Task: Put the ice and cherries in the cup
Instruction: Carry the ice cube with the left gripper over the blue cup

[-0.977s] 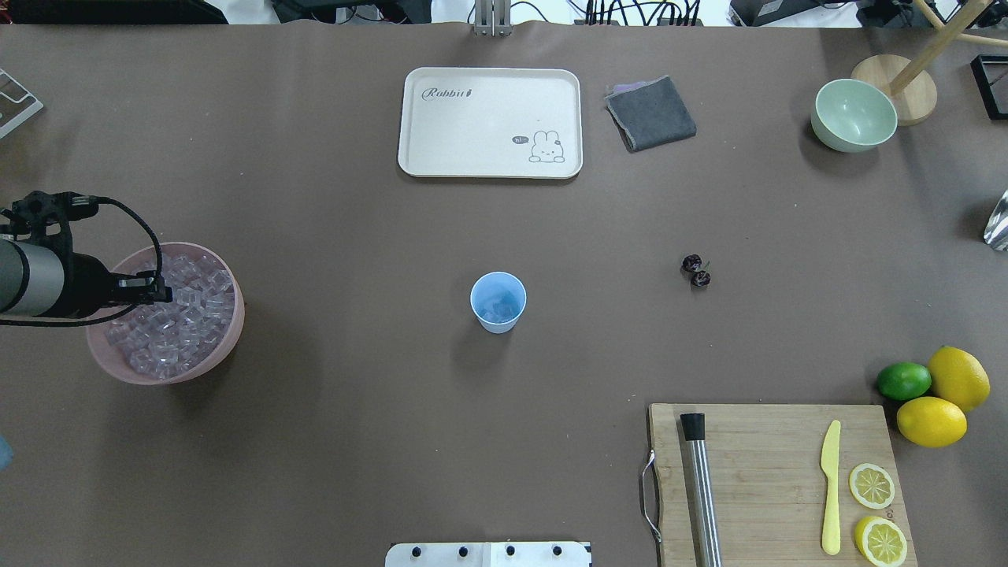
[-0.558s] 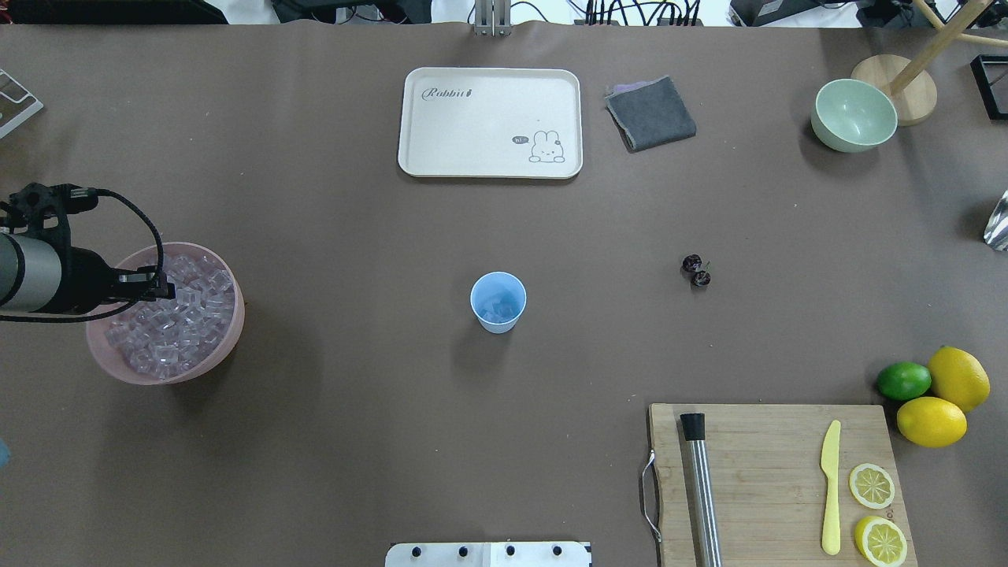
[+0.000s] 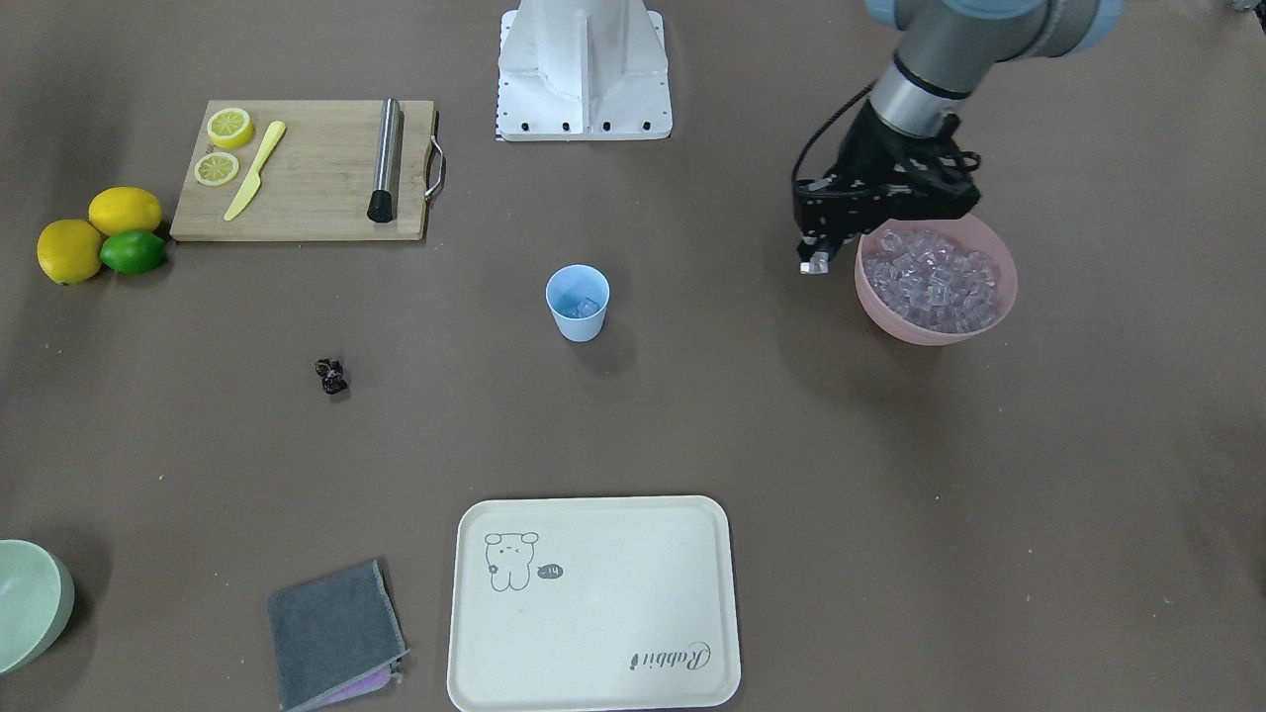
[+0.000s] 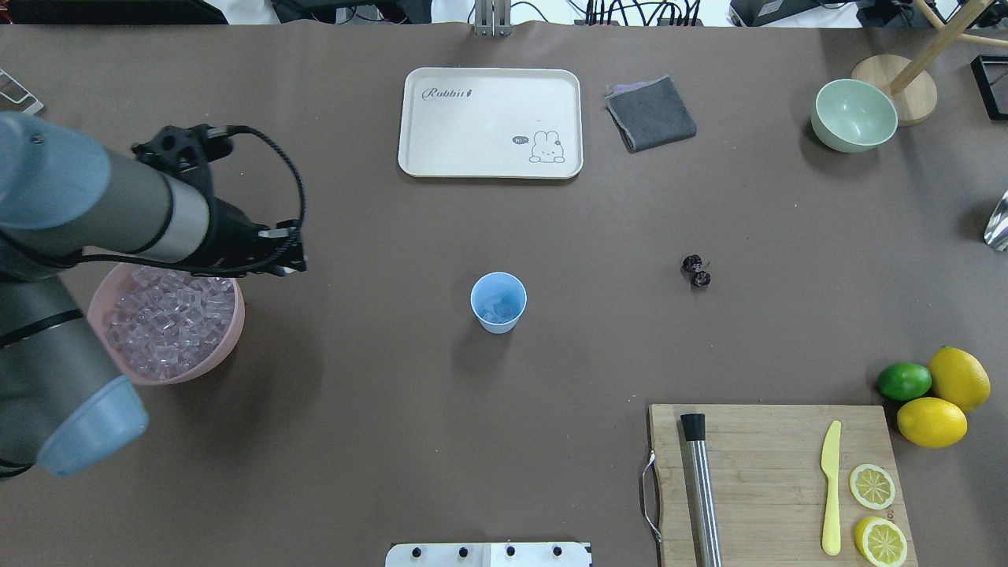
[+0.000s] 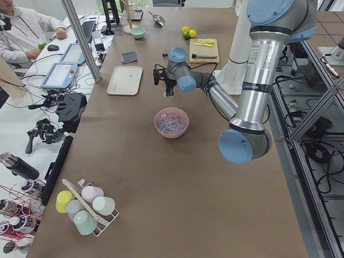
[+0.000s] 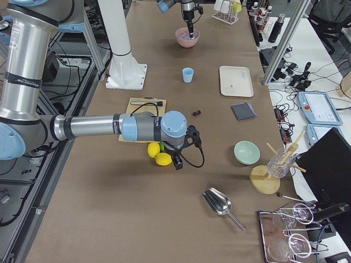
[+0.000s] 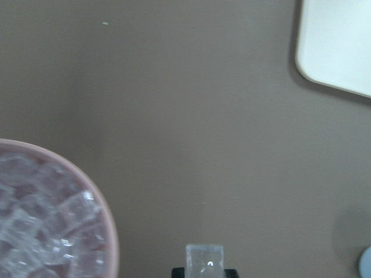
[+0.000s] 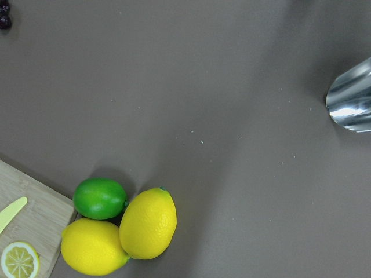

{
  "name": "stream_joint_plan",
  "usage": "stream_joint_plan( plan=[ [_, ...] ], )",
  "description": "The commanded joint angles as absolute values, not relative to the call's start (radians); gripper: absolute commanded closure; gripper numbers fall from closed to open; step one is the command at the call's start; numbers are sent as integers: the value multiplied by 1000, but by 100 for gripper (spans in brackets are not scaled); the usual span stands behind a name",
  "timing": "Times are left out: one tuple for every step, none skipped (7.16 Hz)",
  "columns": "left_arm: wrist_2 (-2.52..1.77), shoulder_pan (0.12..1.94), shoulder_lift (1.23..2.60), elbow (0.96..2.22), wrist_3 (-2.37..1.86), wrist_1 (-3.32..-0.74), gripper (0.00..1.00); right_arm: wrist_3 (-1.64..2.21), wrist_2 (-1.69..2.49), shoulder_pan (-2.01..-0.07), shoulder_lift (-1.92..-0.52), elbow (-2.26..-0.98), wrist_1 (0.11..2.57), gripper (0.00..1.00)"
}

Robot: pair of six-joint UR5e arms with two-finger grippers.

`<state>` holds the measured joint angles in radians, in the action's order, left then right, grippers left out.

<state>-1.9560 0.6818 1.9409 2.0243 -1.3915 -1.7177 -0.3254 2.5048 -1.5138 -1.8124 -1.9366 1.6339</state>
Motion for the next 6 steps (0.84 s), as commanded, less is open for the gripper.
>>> stream_joint_plan(
  plan=[
    [-1890,586,2146,1964,-1475,-1586,100,-180,2510,-1487,-1713,-1948,1635,0],
    [-1847,560,2223,1895,-1518,-1589,100,-125,2511,-1447,-1675,-1948,1635,0],
    [-1798,526,2317,1799,-1547,-1591,100,-51,2511,-1410,-1631,-1954,1635,0],
    [-1780,512,2345,1763,-1563,-1597,100,3,2511,-1376,-1594,-1957,1635,0],
    [-1775,500,2368,1712,-1578,-1638,100,61,2508,-1338,-1559,-1962,1635,0],
    [-1746,486,2400,1644,-1591,-1687,100,125,2505,-1307,-1518,-1962,1635,0]
  ],
)
